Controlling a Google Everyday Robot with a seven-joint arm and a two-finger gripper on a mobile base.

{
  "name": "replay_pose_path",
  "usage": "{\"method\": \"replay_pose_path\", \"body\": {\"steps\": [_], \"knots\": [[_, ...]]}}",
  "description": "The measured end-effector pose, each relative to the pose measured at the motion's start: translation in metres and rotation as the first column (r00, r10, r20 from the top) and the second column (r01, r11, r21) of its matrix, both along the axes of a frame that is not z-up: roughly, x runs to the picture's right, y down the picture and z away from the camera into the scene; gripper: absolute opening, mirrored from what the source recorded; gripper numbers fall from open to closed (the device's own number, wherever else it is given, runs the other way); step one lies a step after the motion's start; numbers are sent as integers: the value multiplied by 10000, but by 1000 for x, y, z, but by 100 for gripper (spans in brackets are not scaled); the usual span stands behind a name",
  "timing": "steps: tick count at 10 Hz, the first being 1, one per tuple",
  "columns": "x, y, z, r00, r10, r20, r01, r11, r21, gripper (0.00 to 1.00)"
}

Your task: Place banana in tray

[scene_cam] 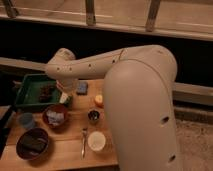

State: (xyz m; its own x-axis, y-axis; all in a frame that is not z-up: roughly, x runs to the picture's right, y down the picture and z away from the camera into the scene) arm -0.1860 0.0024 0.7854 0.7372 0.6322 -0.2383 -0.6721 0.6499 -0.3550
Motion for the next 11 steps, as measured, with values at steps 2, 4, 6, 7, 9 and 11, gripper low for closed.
{"method": "replay_pose_path", "body": {"steps": [2,4,6,7,9,11], "knots": [[-41,-26,6,9935,333,1090,-374,9987,352,0],[-58,-40,10,9818,680,1775,-769,9961,440,3],[-60,-39,10,9808,696,1819,-784,9960,417,10],[-61,-39,10,9807,687,1831,-775,9961,413,20],[-60,-39,10,9809,694,1817,-782,9961,417,40],[-60,-39,10,9809,695,1815,-782,9961,416,60]]}}
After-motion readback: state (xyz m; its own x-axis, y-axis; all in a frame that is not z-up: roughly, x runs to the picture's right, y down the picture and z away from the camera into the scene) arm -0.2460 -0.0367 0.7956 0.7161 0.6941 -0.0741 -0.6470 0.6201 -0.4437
